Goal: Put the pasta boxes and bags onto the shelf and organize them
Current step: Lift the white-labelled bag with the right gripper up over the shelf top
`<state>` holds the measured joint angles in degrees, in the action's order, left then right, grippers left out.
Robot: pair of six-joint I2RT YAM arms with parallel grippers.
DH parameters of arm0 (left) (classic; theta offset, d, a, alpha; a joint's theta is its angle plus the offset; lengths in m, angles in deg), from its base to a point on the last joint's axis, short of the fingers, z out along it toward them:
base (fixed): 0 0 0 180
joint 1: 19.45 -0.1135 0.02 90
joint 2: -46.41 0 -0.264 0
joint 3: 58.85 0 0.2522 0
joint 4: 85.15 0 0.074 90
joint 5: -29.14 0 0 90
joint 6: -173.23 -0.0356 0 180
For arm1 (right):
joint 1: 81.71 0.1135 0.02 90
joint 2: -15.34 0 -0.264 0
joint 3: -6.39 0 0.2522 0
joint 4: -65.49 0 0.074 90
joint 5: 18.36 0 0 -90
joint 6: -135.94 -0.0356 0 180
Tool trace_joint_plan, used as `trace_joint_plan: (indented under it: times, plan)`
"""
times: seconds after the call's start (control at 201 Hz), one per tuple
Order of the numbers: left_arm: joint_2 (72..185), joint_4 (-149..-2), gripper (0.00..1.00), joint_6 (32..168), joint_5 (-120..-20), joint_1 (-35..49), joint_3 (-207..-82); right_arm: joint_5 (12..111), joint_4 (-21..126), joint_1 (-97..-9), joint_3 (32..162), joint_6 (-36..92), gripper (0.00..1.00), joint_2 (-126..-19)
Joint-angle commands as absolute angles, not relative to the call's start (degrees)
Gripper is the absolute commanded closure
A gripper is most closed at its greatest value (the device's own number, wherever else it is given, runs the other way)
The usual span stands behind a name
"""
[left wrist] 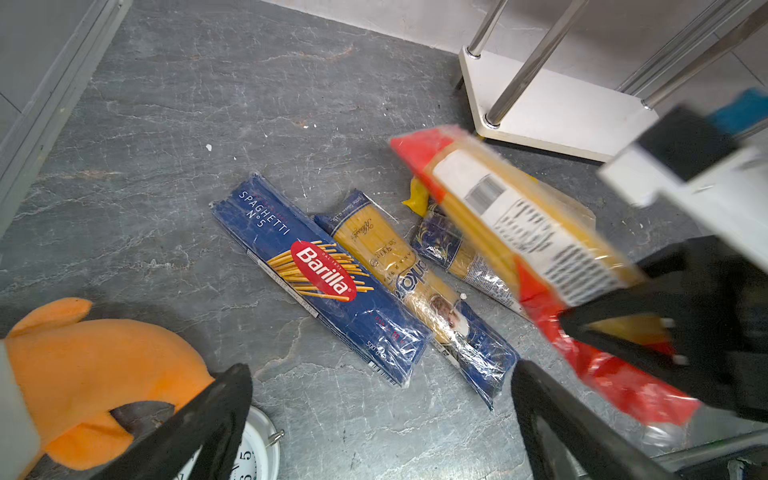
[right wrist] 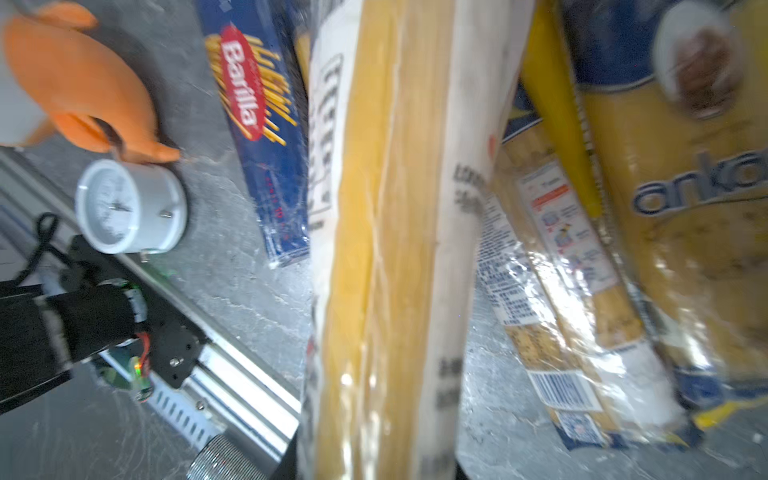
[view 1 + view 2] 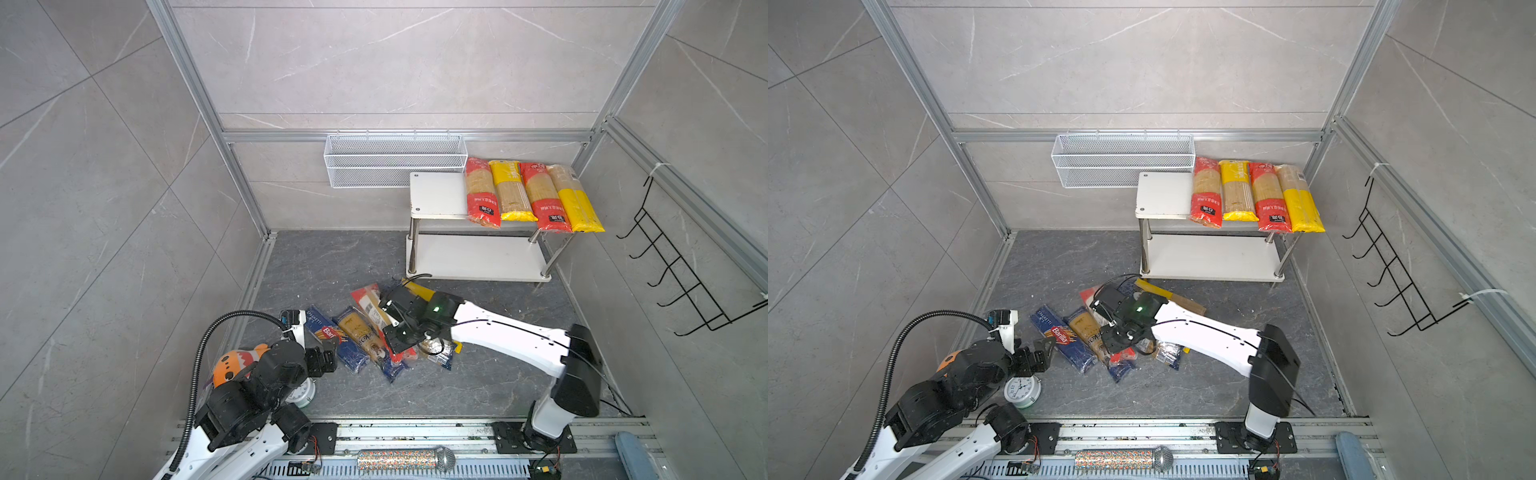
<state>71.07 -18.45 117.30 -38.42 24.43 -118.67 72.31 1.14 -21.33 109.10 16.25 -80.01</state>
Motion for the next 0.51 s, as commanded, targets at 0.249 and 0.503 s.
trace_joint_plan:
  times: [0.249,0.503]
  plan:
    - [75.38,-22.82,0.00,114.35,-38.25,24.33,-121.38,99.49,-14.81,-26.22,143.22,26.98,1.00,-77.74]
    - [78.90,-25.64,0.00,113.47,-38.89,24.37,-122.17,100.53,-20.24,-38.19,171.79,30.81,1.00,-94.03]
